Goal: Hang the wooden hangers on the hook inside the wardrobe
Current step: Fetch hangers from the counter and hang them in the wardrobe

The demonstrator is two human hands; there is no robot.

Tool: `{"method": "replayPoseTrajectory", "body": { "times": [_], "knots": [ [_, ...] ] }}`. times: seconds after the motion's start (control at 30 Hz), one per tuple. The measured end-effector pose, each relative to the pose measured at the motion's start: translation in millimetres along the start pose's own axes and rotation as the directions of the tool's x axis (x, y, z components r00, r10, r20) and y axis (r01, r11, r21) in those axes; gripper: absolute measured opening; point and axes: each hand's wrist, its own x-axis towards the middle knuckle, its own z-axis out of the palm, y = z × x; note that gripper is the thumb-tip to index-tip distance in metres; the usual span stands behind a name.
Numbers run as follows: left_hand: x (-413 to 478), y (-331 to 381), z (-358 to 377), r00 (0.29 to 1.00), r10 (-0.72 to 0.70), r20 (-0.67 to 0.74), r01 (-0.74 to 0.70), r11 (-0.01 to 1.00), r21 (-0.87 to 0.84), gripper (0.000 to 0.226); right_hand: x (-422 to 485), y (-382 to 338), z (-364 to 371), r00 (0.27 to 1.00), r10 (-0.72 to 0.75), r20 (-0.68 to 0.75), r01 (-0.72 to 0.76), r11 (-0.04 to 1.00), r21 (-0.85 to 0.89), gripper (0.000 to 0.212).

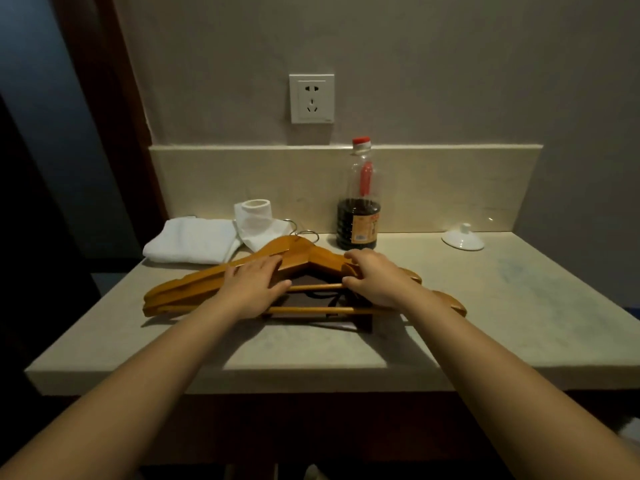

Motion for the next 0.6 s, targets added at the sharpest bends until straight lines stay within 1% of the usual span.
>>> {"method": "replayPoseTrajectory", "body": {
  "times": [0.07,0.13,0.17,0.27,0.3,0.37,0.43,0.5,0.57,0.6],
  "knots": [
    [0,-5,12,0.995,0.024,-0.102,-0.025,1.000,-0.008,0.060,18,-6,10,1.000,0.031,-0.005,-0.031,0.999,0.018,0.048],
    [-3,-6,21,0.975,0.056,-0.213,-0.054,0.998,0.014,0.059,27,-8,18,0.996,0.060,-0.061,-0.058,0.998,0.031,0.045],
    [-2,-7,24,0.967,0.067,-0.245,-0.063,0.998,0.022,0.059,30,-8,24,0.992,0.073,-0.107,-0.071,0.997,0.018,0.046],
    [2,-13,29,0.960,0.051,-0.277,-0.055,0.998,-0.006,0.060,31,-6,41,0.956,0.039,-0.291,-0.076,0.990,-0.120,0.046],
    [2,-14,31,0.955,0.047,-0.292,-0.054,0.998,-0.015,0.060,29,-5,44,0.941,0.017,-0.337,-0.069,0.987,-0.144,0.046],
    [1,-14,32,0.943,0.054,-0.329,-0.064,0.998,-0.017,0.061,28,-4,46,0.922,-0.006,-0.387,-0.048,0.990,-0.130,0.048],
    [0,-13,30,0.947,0.054,-0.318,-0.065,0.998,-0.024,0.063,27,-3,45,0.915,-0.014,-0.402,-0.029,0.995,-0.100,0.048],
    [2,-13,22,0.963,0.048,-0.265,-0.061,0.997,-0.044,0.066,26,-5,45,0.916,-0.006,-0.400,-0.029,0.996,-0.082,0.049],
    [6,-12,8,0.977,0.057,-0.207,-0.083,0.990,-0.115,0.064,24,-6,43,0.917,0.002,-0.399,-0.034,0.997,-0.073,0.050],
    [10,-12,-1,0.983,0.064,-0.172,-0.095,0.979,-0.180,0.061,23,-8,42,0.916,0.006,-0.402,-0.034,0.997,-0.062,0.051]
  ]
}}
